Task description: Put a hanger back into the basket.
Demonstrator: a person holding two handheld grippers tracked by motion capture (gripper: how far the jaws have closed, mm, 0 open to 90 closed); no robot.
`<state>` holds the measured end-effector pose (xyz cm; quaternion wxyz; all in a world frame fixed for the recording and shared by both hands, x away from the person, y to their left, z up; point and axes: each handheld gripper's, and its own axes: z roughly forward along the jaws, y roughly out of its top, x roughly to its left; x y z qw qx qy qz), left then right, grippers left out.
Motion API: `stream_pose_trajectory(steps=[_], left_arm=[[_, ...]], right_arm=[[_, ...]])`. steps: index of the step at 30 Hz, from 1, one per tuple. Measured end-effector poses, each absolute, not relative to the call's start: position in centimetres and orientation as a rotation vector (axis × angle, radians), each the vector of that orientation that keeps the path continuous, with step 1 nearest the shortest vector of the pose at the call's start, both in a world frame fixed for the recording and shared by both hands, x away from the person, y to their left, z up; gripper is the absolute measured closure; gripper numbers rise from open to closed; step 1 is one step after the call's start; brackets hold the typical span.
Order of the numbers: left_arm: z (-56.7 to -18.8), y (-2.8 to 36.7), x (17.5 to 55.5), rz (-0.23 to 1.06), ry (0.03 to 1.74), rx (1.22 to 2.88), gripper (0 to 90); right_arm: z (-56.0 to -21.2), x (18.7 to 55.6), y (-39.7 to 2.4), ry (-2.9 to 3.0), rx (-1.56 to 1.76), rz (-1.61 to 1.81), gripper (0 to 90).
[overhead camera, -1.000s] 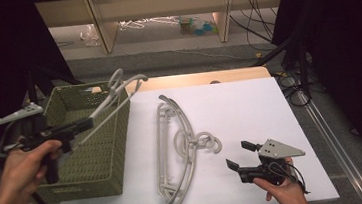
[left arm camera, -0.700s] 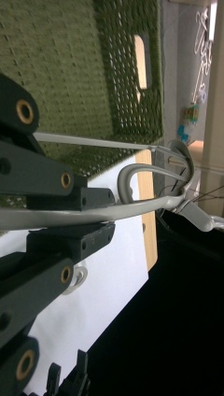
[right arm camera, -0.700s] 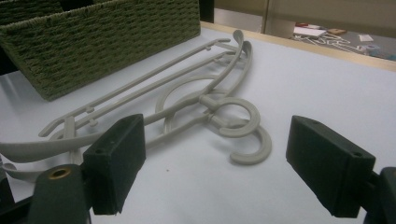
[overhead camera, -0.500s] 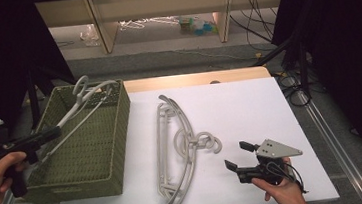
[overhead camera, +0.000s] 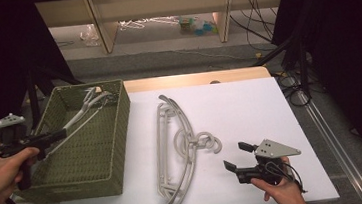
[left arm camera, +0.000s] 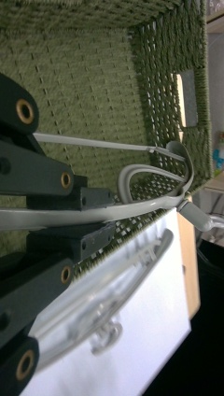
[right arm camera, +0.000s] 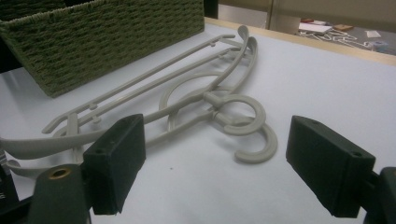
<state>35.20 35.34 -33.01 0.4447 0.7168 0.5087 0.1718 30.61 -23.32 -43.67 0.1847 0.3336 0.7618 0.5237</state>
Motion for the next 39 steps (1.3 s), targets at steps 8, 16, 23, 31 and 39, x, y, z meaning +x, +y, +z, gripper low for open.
stream_pose_trajectory(steps=[8, 16, 23, 31, 39], left_arm=[[-34.6, 34.8, 36.9, 0.407, 1.243, 1.857, 81.3], [-35.5, 36.0, 36.8, 0.393, 1.278, 1.813, 81.0], [-36.4, 37.9, 36.8, 0.426, 1.254, 1.857, 80.1], [-36.4, 39.0, 37.4, 0.479, 1.283, 1.899, 79.0], [-37.4, 40.8, 37.7, 0.546, 1.302, 1.941, 78.7]], right_arm=[[-43.7, 30.6, -23.4, 2.179, 0.942, 1.445, 20.9], [-43.6, 30.6, -23.3, 2.179, 0.939, 1.448, 21.0], [-43.7, 30.6, -23.2, 2.196, 0.941, 1.446, 20.9], [-43.7, 30.6, -23.2, 2.188, 0.942, 1.436, 20.6], [-43.9, 30.8, -23.0, 2.183, 0.942, 1.452, 20.6]])
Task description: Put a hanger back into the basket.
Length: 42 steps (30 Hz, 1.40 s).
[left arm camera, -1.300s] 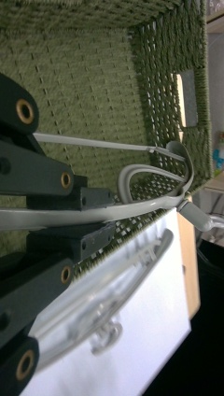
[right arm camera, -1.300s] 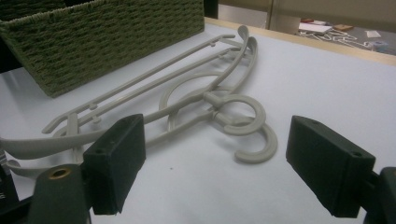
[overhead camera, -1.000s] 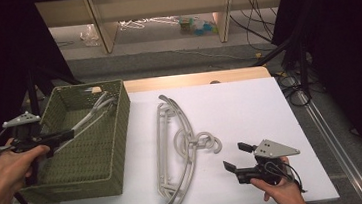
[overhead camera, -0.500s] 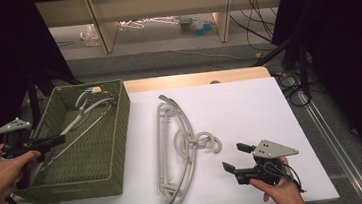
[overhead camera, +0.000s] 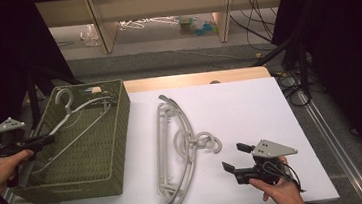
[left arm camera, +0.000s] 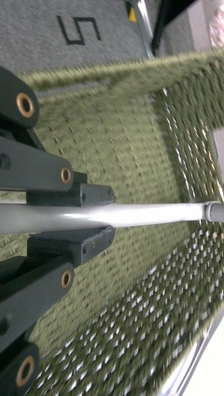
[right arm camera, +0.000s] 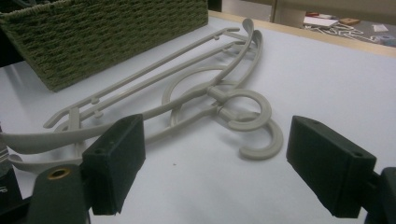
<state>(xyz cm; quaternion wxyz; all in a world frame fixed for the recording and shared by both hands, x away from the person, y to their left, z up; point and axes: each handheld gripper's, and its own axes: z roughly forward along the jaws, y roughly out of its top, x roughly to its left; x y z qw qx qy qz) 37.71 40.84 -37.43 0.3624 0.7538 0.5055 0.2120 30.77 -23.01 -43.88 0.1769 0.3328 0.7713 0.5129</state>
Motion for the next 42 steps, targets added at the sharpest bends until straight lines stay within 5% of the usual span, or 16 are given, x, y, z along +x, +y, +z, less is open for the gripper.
stream_pose_trajectory(steps=[20, 28, 42], left_arm=[[-39.8, 41.8, 39.0, 0.559, 1.653, 1.922, 76.1], [-39.5, 41.5, 38.6, 0.574, 1.724, 1.829, 56.1], [-36.7, 39.4, 37.4, 0.648, 1.621, 1.788, 38.9]], right_arm=[[-43.8, 30.8, -23.1, 2.215, 0.968, 1.430, 20.6], [-43.9, 30.7, -23.1, 2.219, 0.967, 1.433, 20.5], [-43.9, 30.8, -23.1, 2.221, 0.972, 1.428, 20.5]])
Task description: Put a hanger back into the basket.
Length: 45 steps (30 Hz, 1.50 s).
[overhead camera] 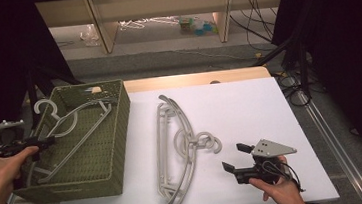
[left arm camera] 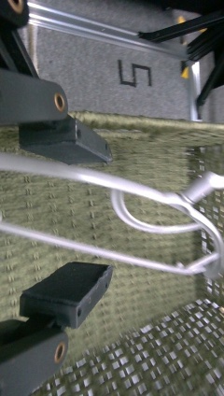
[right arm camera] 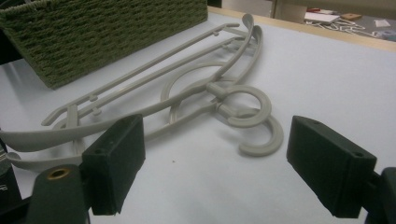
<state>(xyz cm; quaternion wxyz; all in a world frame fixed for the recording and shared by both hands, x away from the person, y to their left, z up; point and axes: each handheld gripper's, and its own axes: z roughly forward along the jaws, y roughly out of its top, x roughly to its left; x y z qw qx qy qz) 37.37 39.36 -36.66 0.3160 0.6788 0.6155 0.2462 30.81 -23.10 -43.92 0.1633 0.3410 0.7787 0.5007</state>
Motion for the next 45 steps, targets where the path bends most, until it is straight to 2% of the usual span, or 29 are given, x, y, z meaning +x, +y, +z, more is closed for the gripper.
stream_pose_trajectory(steps=[4, 9, 13, 16, 22, 26, 38, 45], left_arm=[[-35.3, 38.4, 36.5, 0.673, 1.523, 1.866, 40.9], [-34.4, 35.9, 35.3, 0.646, 1.425, 1.785, 34.8], [-34.4, 33.8, 34.2, 0.581, 1.346, 1.768, 31.9], [-34.4, 32.1, 33.6, 0.577, 1.281, 1.797, 31.0], [-33.6, 31.0, 32.5, 0.604, 1.244, 1.801, 27.9], [-33.3, 30.1, 31.8, 0.573, 1.212, 1.771, 26.4], [-36.9, 21.5, 31.3, 0.461, 1.027, 1.777, 21.0], [-38.5, 19.2, 30.8, 0.436, 0.960, 1.753, 18.0]], right_arm=[[-44.0, 30.8, -22.9, 2.211, 0.964, 1.448, 20.5], [-43.9, 30.8, -23.1, 2.221, 0.971, 1.428, 20.5], [-43.9, 30.8, -23.1, 2.215, 0.971, 1.431, 20.5], [-44.0, 30.9, -23.2, 2.214, 0.972, 1.428, 20.4], [-44.0, 31.0, -23.1, 2.230, 0.971, 1.443, 20.4], [-44.1, 31.2, -23.1, 2.206, 0.954, 1.439, 20.3], [-44.0, 31.2, -23.3, 2.211, 0.976, 1.454, 19.8], [-43.9, 31.1, -23.6, 2.185, 0.973, 1.445, 18.0]])
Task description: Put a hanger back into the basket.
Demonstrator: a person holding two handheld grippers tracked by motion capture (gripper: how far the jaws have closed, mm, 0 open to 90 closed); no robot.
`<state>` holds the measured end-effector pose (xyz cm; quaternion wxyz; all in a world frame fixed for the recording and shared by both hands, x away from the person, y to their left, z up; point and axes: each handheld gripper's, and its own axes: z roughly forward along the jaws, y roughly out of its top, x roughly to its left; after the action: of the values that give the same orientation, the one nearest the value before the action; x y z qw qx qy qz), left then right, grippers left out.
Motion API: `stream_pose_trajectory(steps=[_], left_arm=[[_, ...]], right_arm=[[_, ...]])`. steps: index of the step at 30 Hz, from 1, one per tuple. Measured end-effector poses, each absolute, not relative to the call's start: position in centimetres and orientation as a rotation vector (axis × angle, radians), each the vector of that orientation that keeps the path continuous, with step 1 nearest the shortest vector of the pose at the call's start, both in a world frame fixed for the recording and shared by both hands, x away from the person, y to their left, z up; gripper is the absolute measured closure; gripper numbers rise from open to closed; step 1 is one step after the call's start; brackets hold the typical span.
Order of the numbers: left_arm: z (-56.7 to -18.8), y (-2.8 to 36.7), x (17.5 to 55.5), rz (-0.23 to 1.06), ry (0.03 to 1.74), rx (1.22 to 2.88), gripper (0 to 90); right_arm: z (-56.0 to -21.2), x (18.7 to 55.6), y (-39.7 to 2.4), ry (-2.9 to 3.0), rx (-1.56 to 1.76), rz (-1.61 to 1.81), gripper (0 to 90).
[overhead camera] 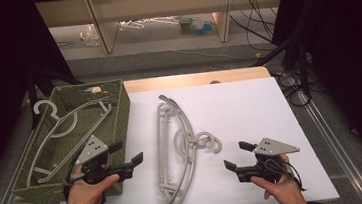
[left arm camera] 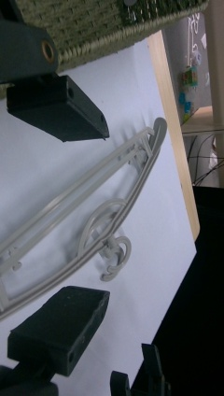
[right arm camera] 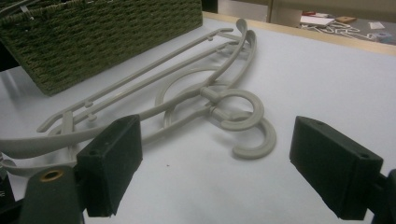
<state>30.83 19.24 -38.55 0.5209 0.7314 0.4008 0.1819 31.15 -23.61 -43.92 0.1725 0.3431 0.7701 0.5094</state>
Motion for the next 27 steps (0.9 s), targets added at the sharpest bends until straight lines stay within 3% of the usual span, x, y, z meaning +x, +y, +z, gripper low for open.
stream_pose_trajectory(steps=[8, 27], left_arm=[[-40.1, 17.8, 30.0, 0.405, 0.943, 1.755, 16.5], [-42.3, 11.8, 29.1, 0.299, 0.850, 1.977, 20.8]], right_arm=[[-43.8, 30.8, -23.8, 2.177, 0.990, 1.455, 16.4], [-43.6, 30.5, -23.3, 2.184, 0.971, 1.444, 15.9]])
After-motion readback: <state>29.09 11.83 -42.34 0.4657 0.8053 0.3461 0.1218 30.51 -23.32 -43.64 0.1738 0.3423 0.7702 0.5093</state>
